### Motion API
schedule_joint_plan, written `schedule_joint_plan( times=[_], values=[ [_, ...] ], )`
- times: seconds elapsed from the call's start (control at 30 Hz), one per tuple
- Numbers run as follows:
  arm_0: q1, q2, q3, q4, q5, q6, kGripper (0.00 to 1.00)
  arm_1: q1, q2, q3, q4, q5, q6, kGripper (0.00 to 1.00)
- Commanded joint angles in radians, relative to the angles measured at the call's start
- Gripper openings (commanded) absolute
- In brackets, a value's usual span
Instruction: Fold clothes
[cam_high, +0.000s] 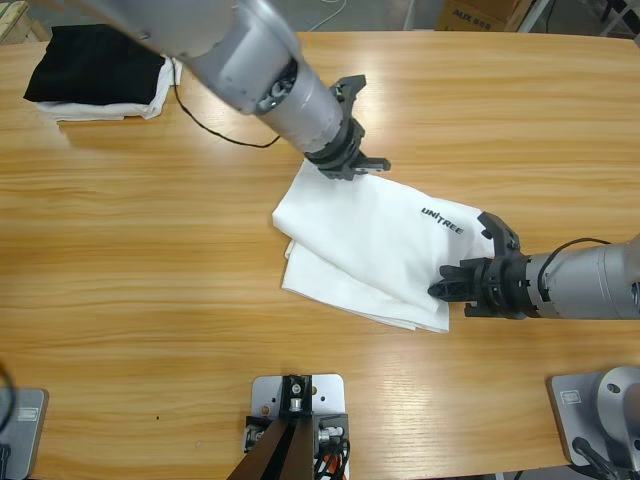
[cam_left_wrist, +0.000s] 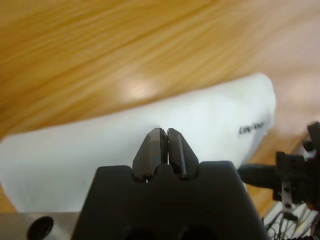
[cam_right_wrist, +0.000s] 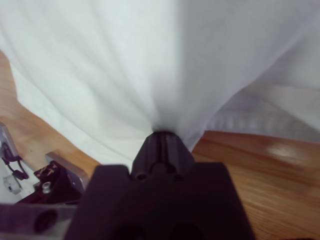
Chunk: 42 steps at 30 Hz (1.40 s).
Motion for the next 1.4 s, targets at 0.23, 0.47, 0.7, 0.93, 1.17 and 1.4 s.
schedule_joint_plan(
  times=[0.23, 0.47, 0.7, 0.93, 1.17, 1.4],
  values=[
    [-0.004, 0.161, -0.139, 0.289, 0.036, -0.03, 0.0, 0.004, 0.091, 0.041, 0.039, -0.05, 0.012, 0.0],
    [0.105, 0.156, -0.146, 0.377, 0.156, -0.026, 0.0, 0.004, 0.086, 0.041, 0.04, -0.05, 0.012, 0.0],
    [0.218, 0.07, -0.143, 0.422, 0.257, 0.04, 0.0, 0.004, 0.078, 0.042, 0.044, -0.05, 0.012, 0.0],
    [0.054, -0.169, -0.02, 0.268, 0.116, 0.001, 0.0, 0.004, 0.083, 0.041, 0.042, -0.051, 0.012, 0.0],
    [-0.101, -0.161, 0.251, -0.032, 0.06, -0.183, 0.0, 0.004, 0.087, 0.041, 0.04, -0.051, 0.011, 0.0],
    [-0.058, 0.023, 0.161, -0.062, 0.035, -0.249, 0.0, 0.004, 0.078, 0.042, 0.04, -0.05, 0.01, 0.0]
  ],
)
